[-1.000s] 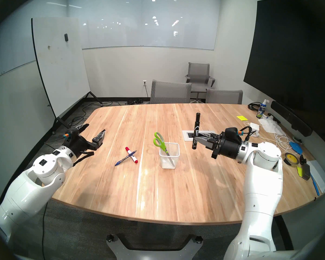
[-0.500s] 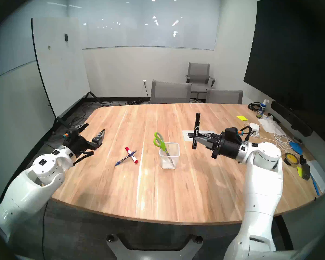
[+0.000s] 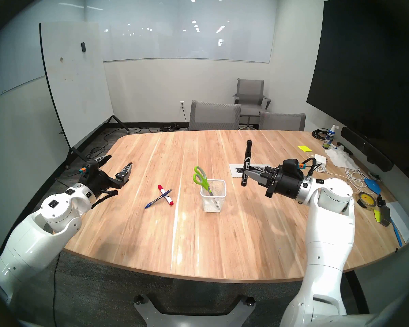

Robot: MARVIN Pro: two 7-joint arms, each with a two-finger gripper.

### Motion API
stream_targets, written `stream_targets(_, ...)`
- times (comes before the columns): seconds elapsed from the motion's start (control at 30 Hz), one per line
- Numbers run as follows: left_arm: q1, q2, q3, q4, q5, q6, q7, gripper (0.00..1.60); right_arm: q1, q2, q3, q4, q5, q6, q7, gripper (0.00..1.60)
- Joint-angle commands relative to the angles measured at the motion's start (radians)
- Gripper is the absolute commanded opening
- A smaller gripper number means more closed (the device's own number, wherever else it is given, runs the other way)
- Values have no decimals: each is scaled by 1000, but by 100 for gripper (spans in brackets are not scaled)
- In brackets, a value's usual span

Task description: Place the pen, the marker, and the scissors into the pen holder

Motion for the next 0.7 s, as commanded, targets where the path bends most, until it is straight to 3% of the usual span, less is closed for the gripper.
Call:
stream_targets(0.0, -10, 1, -8, -20, 0, -10, -1, 160, 38, -18, -28, 6, -9, 2, -23, 0)
stream_targets(0.67, -10, 2, -7, -20, -1, -10, 0, 160, 86, -27, -87, 74, -41, -5, -82, 0)
